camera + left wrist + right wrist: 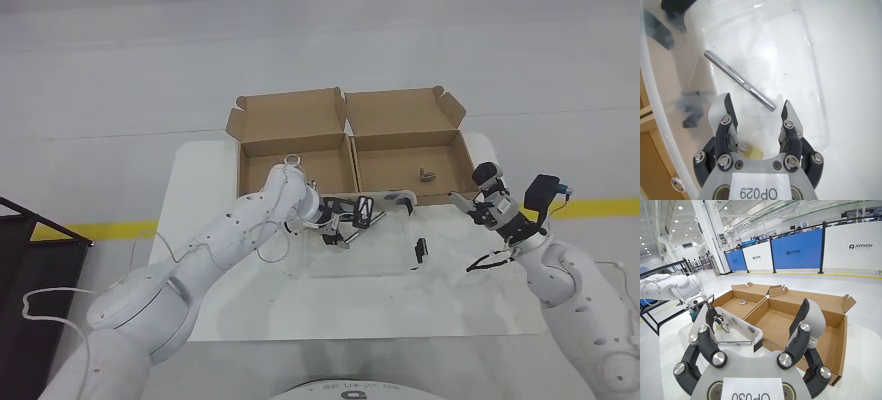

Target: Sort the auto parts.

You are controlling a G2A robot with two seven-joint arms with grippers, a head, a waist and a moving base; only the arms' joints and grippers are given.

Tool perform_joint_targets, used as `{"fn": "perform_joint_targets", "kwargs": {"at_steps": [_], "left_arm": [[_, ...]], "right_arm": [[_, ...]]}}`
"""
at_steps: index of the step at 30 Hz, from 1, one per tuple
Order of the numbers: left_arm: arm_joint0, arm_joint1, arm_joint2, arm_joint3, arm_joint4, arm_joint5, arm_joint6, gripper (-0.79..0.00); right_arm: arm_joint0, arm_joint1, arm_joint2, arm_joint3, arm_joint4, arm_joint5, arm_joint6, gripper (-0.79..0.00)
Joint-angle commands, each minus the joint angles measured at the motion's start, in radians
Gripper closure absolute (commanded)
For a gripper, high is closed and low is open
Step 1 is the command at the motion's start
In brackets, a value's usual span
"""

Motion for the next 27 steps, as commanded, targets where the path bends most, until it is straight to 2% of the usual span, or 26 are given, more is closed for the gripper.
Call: {"fn": "perform_joint_targets", "kwargs": {"at_steps": [1, 3, 5, 13, 18, 27], "left_arm": [[-0.001, -0.006, 0.006, 0.009, -0.010, 0.000, -0.006, -0.456], [-0.002, -0.013, 0.012, 0.018, -0.021, 0.000, -0.014, -0.413], [-0.002, -0.022, 0.017, 0.028, -0.034, 0.000, -0.025, -0.403], [-0.005, -0.059, 0.035, 0.062, -0.057, 0.027, -0.065, -0.496], [-0.010, -0.076, 0.042, 0.082, -0.051, 0.050, -0.086, -0.477], [-0.018, -0.094, 0.049, 0.106, -0.031, 0.036, -0.087, -0.265]], "right_arm": [[0.000, 0.000, 0.000, 0.000, 0.000, 0.000, 0.000, -0.785], [0.000, 0.000, 0.000, 0.000, 0.000, 0.000, 0.000, -0.785], [0.000, 0.000, 0.000, 0.000, 0.000, 0.000, 0.000, -0.785], [0.000, 0.000, 0.000, 0.000, 0.000, 0.000, 0.000, -0.785], [0.000, 0.000, 0.000, 0.000, 0.000, 0.000, 0.000, -0.785], [0.000, 0.000, 0.000, 0.000, 0.000, 0.000, 0.000, -0.785]]}}
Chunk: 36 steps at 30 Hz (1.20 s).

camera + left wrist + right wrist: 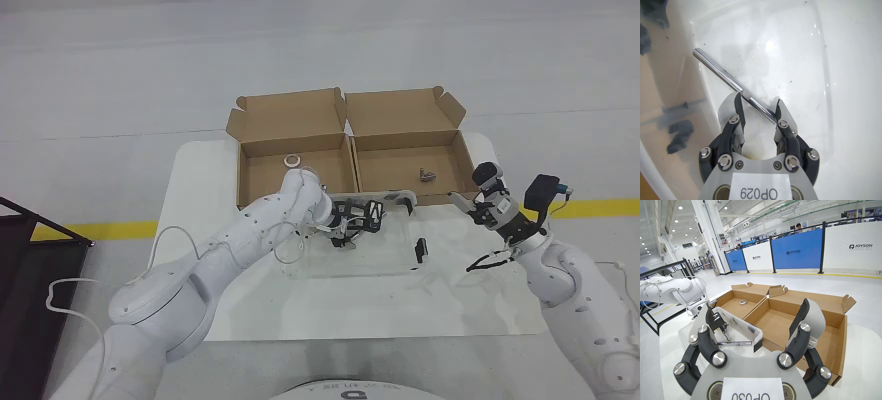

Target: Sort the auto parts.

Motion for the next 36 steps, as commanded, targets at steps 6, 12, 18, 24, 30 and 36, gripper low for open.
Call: {"fn": "perform_joint_targets", "kwargs": {"at_steps": [6, 12, 18, 24, 30, 36], "left_arm": [[-0.006, -0.005, 0.001, 0.004, 0.026, -0.020, 0.010, -0.046], [-0.012, -0.003, -0.006, 0.004, 0.049, -0.024, 0.001, 0.000], [-0.018, 0.006, -0.023, 0.003, 0.062, -0.032, -0.011, 0.000], [-0.008, 0.023, -0.040, -0.028, 0.064, -0.040, -0.031, 0.000], [0.006, 0.037, -0.038, -0.063, 0.042, -0.040, -0.051, -0.486], [0.011, 0.038, -0.035, -0.073, 0.018, -0.040, -0.066, -0.579]], "right_arm": [[0.000, 0.000, 0.000, 0.000, 0.000, 0.000, 0.000, -0.785], [0.000, 0.000, 0.000, 0.000, 0.000, 0.000, 0.000, -0.785], [0.000, 0.000, 0.000, 0.000, 0.000, 0.000, 0.000, -0.785], [0.000, 0.000, 0.000, 0.000, 0.000, 0.000, 0.000, -0.785], [0.000, 0.000, 0.000, 0.000, 0.000, 0.000, 0.000, -0.785], [0.000, 0.000, 0.000, 0.000, 0.000, 0.000, 0.000, -0.785]]}}
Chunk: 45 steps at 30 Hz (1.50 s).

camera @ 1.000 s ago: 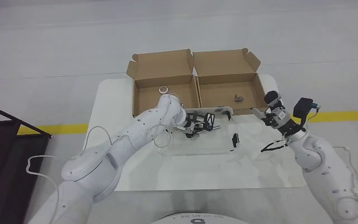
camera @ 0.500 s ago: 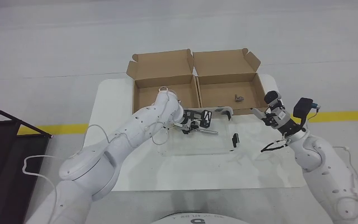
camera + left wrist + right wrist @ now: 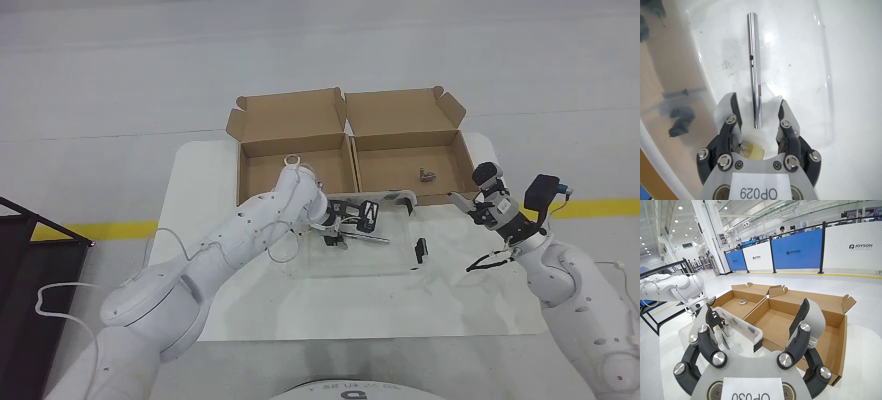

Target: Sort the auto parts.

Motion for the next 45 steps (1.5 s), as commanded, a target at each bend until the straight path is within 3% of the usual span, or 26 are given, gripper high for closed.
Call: {"fn": "perform_joint_targets", "kwargs": {"at_steps": [1, 7, 10, 12, 29, 39, 42, 43, 45], "left_arm": [[0.002, -0.001, 0.003, -0.003, -0.005, 0.000, -0.003, -0.573], [0.001, -0.007, 0.011, -0.004, -0.017, 0.000, -0.008, -0.483], [-0.001, -0.014, 0.014, 0.004, -0.024, 0.000, -0.009, -0.382], [-0.003, -0.020, 0.014, 0.012, -0.030, 0.000, -0.009, -0.360], [-0.032, -0.068, 0.025, 0.097, -0.047, 0.014, -0.015, -0.348], [-0.041, -0.092, 0.035, 0.144, -0.035, 0.019, -0.011, -0.289], [-0.043, -0.100, 0.035, 0.160, -0.038, 0.027, -0.010, -0.169], [-0.044, -0.103, 0.035, 0.166, -0.039, 0.029, -0.011, -0.083], [-0.046, -0.107, 0.036, 0.174, -0.036, 0.037, -0.014, 0.000]], "right_arm": [[0.000, 0.000, 0.000, 0.000, 0.000, 0.000, 0.000, -0.785], [0.000, 0.000, 0.000, 0.000, 0.000, 0.000, 0.000, -0.785], [0.000, 0.000, 0.000, 0.000, 0.000, 0.000, 0.000, -0.785], [0.000, 0.000, 0.000, 0.000, 0.000, 0.000, 0.000, -0.785], [0.000, 0.000, 0.000, 0.000, 0.000, 0.000, 0.000, -0.785], [0.000, 0.000, 0.000, 0.000, 0.000, 0.000, 0.000, -0.785], [0.000, 0.000, 0.000, 0.000, 0.000, 0.000, 0.000, -0.785], [0.000, 0.000, 0.000, 0.000, 0.000, 0.000, 0.000, -0.785], [0.000, 0.000, 0.000, 0.000, 0.000, 0.000, 0.000, -0.785]]}}
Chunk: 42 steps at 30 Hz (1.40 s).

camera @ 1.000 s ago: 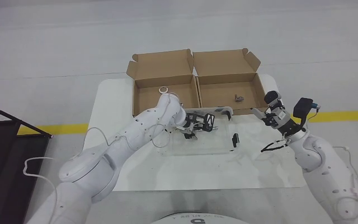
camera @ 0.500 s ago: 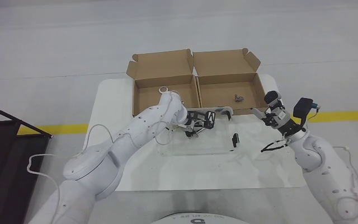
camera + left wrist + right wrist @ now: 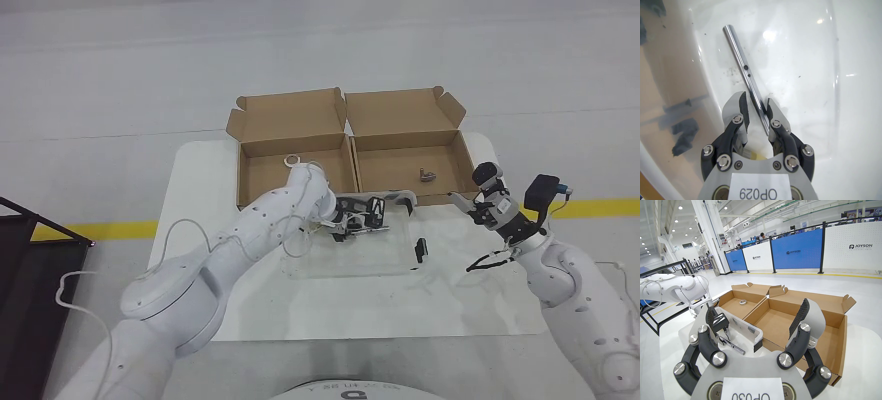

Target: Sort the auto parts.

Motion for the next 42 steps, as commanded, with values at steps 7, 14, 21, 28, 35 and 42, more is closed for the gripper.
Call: {"fn": "perform_joint_targets", "kwargs": {"at_steps": [7, 14, 21, 28, 35, 42], "left_arm": [[-0.007, -0.015, 0.002, 0.022, 0.018, 0.023, -0.006, 0.000], [-0.018, -0.006, -0.014, 0.003, 0.023, -0.032, 0.034, 0.000], [-0.027, 0.060, -0.034, -0.067, -0.015, -0.032, 0.094, 0.000], [-0.021, 0.161, -0.114, -0.160, -0.056, -0.032, 0.105, 0.000], [0.046, 0.259, -0.197, -0.320, -0.093, -0.032, 0.059, 0.000], [0.116, 0.308, -0.228, -0.430, -0.098, -0.032, -0.049, 0.000]], "right_arm": [[0.000, 0.000, 0.000, 0.000, 0.000, 0.000, 0.000, -0.785], [0.000, 0.000, 0.000, 0.000, 0.000, 0.000, 0.000, -0.785], [0.000, 0.000, 0.000, 0.000, 0.000, 0.000, 0.000, -0.785], [0.000, 0.000, 0.000, 0.000, 0.000, 0.000, 0.000, -0.785], [0.000, 0.000, 0.000, 0.000, 0.000, 0.000, 0.000, -0.785], [0.000, 0.000, 0.000, 0.000, 0.000, 0.000, 0.000, -0.785]]}}
